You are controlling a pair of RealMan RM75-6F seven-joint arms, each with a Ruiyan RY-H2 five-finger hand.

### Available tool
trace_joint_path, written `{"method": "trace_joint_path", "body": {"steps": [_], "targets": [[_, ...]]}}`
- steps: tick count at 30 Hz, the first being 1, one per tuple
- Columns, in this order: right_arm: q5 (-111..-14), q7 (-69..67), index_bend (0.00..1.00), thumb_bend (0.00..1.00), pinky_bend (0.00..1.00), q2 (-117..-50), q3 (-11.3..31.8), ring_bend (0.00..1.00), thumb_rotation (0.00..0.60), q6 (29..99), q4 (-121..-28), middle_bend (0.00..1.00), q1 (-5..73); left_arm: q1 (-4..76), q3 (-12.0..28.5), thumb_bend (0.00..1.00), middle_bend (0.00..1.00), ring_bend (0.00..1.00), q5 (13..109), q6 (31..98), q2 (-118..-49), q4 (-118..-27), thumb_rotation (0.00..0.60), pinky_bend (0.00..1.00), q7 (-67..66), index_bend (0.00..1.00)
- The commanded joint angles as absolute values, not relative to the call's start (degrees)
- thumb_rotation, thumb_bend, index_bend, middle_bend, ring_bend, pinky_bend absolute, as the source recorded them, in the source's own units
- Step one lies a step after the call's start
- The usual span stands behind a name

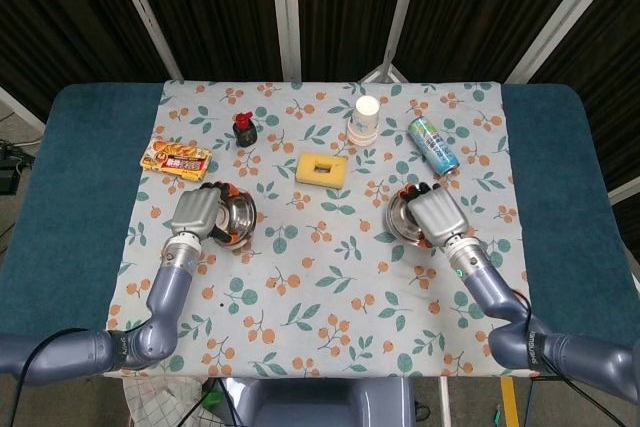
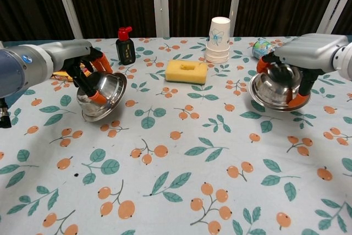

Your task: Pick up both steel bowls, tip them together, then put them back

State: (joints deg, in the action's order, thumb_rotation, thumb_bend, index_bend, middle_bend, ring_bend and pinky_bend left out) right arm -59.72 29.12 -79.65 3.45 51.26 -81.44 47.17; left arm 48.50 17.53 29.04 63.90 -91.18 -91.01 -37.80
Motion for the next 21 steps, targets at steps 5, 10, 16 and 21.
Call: {"method": "trace_joint_path", "body": {"steps": [5, 10, 16, 21], "targets": [[-56.04, 31.92, 0.39, 0.21, 0.24, -80.64, 3.56, 0.22, 0.6, 49.73, -81.13, 0.24, 47.5, 51.73, 19.16, 0.02, 0.12, 0.1, 25.66, 56.49, -93.06, -84.45, 0.6, 0.35, -36.55, 0.3], [-52.63, 33.82, 0.27, 0.16, 0.14, -81.61, 4.26, 0.11, 0.6, 50.02, -82.14, 0.12, 47.71, 51.96, 18.44, 0.0, 0.02, 0.01, 26.4, 55.19, -92.68, -85.86, 0.6, 0.27, -35.01, 0.22], [-49.86, 35.97, 0.17, 0.11, 0.08, -82.44, 4.69, 0.08, 0.6, 50.64, -83.22, 0.03, 48.15, 53.05, 18.03, 0.0, 0.0, 0.0, 28.06, 53.85, -93.34, -85.68, 0.6, 0.21, -33.48, 0.16], [-48.85, 35.54, 0.09, 0.07, 0.06, -82.53, 5.39, 0.07, 0.6, 51.28, -84.18, 0.0, 48.12, 52.41, 17.74, 0.0, 0.0, 0.0, 32.21, 52.4, -92.35, -86.94, 0.6, 0.2, -29.56, 0.15]]}}
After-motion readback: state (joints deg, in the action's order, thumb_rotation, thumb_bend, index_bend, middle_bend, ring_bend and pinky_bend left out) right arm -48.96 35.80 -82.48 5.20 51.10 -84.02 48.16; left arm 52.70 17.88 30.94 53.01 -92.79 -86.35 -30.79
